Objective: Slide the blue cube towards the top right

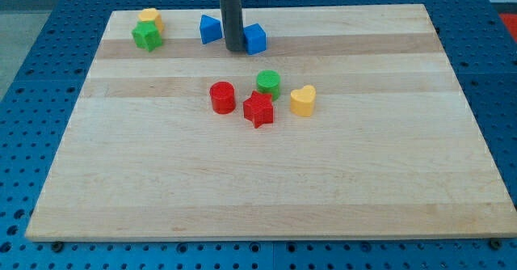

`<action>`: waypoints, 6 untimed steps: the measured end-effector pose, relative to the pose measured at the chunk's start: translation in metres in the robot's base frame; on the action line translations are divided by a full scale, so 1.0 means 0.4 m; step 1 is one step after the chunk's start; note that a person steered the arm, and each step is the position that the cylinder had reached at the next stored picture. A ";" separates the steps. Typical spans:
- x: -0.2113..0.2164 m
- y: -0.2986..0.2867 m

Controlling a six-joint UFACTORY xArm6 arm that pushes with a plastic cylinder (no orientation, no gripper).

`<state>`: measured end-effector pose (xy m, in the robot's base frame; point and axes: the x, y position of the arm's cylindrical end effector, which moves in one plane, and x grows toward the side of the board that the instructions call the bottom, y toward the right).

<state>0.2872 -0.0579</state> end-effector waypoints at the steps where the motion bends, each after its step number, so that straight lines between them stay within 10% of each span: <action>1: -0.039 0.007; 6: -0.071 0.394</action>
